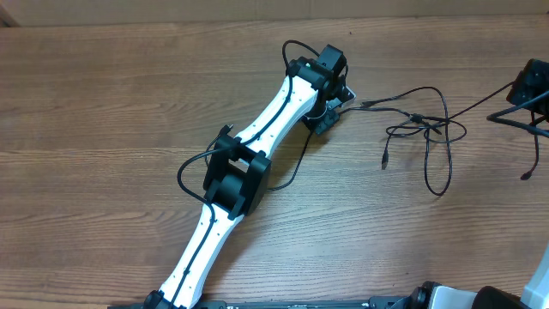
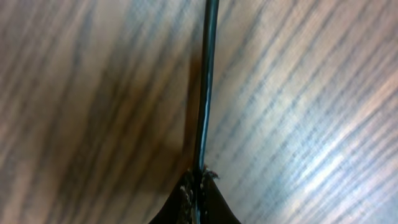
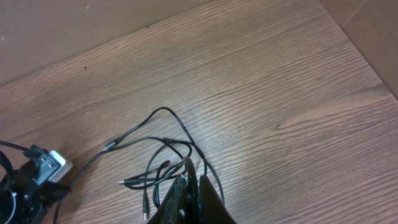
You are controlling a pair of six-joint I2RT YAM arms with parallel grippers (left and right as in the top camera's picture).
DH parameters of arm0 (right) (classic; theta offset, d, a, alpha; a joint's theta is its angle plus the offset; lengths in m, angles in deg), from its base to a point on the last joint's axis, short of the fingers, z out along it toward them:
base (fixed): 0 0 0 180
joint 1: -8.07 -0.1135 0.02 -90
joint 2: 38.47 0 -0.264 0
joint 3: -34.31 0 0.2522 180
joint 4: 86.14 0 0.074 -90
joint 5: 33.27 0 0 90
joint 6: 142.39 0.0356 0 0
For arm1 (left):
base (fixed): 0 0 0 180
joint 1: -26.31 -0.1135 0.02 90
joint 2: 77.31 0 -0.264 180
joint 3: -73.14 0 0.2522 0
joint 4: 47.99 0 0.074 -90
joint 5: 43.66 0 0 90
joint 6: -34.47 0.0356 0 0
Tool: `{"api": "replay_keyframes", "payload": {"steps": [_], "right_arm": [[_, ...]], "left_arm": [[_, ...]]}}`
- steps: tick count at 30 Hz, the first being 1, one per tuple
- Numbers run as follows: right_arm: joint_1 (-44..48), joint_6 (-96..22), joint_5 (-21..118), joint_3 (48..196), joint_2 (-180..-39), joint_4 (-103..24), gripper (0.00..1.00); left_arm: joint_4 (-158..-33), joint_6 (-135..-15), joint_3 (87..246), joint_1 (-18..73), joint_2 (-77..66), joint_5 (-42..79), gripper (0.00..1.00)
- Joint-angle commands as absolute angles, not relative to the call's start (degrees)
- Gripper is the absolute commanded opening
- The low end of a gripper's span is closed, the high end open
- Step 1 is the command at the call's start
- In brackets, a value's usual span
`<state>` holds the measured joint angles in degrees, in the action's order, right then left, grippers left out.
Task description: Untangle cables
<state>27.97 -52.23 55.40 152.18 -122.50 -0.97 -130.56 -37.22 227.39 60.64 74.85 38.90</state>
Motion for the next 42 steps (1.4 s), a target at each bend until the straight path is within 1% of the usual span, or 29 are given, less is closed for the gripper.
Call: {"api": "replay_keyframes", "payload": {"steps": [1, 4, 7, 10, 12, 16, 25, 32, 36, 42], "right_arm": [[28.4, -52.4, 55.1, 151.9, -122.5, -1.4, 0.04], [28.4, -52.4, 55.1, 151.9, -122.6, -1.5, 0.04], [28.4, -52.4, 55.1, 151.9, -122.9, -1.5, 0.04], [28.4, -52.4, 55.1, 151.9, -123.4, -1.5, 0.04], [28.4, -52.4, 55.1, 151.8, -123.7, -1.5, 0.04], [28.4, -52.4, 55.1, 151.8, -123.8, -1.5, 0.04], [28.4, -52.4, 55.1, 151.8, -123.8, -1.5, 0.04], [28.4, -52.4, 55.1, 151.8, -123.8, -1.5, 0.04], [28.4, -52.4, 55.1, 151.6, -123.8, -1.3, 0.04], [28.4, -52.4, 55.1, 151.6, -123.8, -0.7, 0.04]], "left_arm": [[-133.7, -40.0, 227.9, 61.3, 74.5, 39.7, 0.04], [-138.0, -43.7, 234.3, 60.1, 74.0, 45.6, 0.04], [-143.3, -49.1, 242.0, 57.6, 73.5, 57.0, 0.04], [-149.9, -53.3, 249.4, 53.9, 73.2, 65.6, 0.04], [-156.6, -56.9, 256.1, 48.8, 72.9, 69.5, 0.04], [-158.6, -64.7, 259.1, 40.2, 70.8, 68.5, 0.04], [-158.6, -68.9, 259.1, 18.5, 62.1, 66.4, 0.04], [-158.6, -68.3, 259.1, 0.1, 58.1, 43.1, 0.04], [-158.6, -65.8, 259.1, -4.8, 58.0, 34.8, 0.04], [-158.5, -64.5, 259.1, -4.3, 58.0, 34.5, 0.04]]}}
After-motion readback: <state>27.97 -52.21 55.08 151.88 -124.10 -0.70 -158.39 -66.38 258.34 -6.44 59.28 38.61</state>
